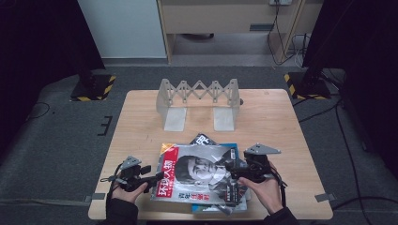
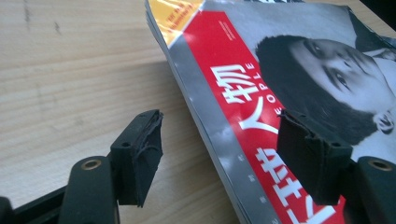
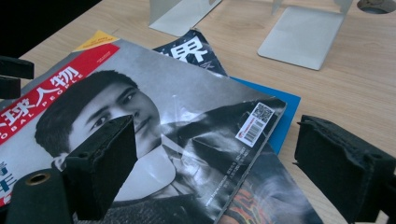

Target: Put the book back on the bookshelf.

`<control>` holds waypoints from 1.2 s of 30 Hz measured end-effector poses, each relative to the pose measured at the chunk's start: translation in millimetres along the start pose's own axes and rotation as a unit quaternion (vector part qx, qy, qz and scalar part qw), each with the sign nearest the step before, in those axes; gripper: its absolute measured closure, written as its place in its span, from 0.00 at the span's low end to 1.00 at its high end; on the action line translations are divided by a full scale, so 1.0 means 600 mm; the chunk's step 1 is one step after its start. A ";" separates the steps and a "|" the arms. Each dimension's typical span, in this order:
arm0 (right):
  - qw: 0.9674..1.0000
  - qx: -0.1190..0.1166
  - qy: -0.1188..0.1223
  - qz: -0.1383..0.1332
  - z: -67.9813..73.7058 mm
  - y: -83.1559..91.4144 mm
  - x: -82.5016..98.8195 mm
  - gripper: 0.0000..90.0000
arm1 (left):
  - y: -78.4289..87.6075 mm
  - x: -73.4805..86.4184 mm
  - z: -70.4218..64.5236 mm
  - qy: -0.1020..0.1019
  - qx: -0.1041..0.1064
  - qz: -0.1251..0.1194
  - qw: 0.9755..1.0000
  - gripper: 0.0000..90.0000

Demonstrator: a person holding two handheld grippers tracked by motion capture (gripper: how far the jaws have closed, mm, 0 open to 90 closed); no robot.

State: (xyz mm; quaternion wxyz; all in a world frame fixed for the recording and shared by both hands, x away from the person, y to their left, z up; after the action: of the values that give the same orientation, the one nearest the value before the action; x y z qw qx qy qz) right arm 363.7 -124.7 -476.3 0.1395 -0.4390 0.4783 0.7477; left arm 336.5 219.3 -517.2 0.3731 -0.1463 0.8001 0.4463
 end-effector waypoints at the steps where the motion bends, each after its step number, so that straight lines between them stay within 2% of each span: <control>1: 1.000 0.000 0.000 0.000 0.000 0.000 0.000 0.14 | -0.001 0.002 -0.001 0.002 0.002 0.002 1.000 0.33; 6: 1.000 -0.004 0.007 0.013 0.009 -0.011 0.014 0.15 | -0.001 0.007 -0.007 0.003 0.009 0.010 1.000 0.34; 11: 1.000 -0.010 0.012 0.026 0.019 -0.021 0.027 0.15 | -0.006 0.015 -0.013 0.003 0.019 0.028 0.999 0.34; 19: 0.999 -0.013 0.018 0.041 0.024 -0.032 0.044 0.15 | -0.013 0.020 -0.020 0.003 0.038 0.040 0.998 0.33; 25: 0.998 -0.011 0.024 0.048 0.027 -0.040 0.053 0.15 | -0.018 0.024 -0.024 0.013 0.054 0.052 0.997 0.30; 31: 0.999 -0.008 0.025 0.048 0.027 -0.040 0.058 0.15 | -0.017 0.025 -0.025 0.009 0.057 0.051 0.997 0.29; 34: 0.998 -0.009 0.024 0.048 0.026 -0.038 0.059 0.15 | -0.012 0.024 -0.021 0.008 0.046 0.046 0.998 0.28; 36: 0.998 -0.008 0.028 0.047 0.026 -0.038 0.060 0.15 | -0.010 0.029 -0.021 0.016 0.051 0.050 0.997 0.28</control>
State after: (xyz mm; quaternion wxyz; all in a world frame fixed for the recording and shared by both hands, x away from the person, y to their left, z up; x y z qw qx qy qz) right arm 349.0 -107.7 -515.7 0.0874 -0.4375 0.4962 0.7448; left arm 322.6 207.3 -529.5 0.3448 -0.0938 0.8339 0.4206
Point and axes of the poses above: each handheld gripper's, and its own axes: y roughly backward along the jaws, x roughly out of its underside, z roughly to its left, the point moved 5 cm from there along -y, roughly forward along the jaws, and after that the axes turned 2 degrees about x, right-handed, at the moved point
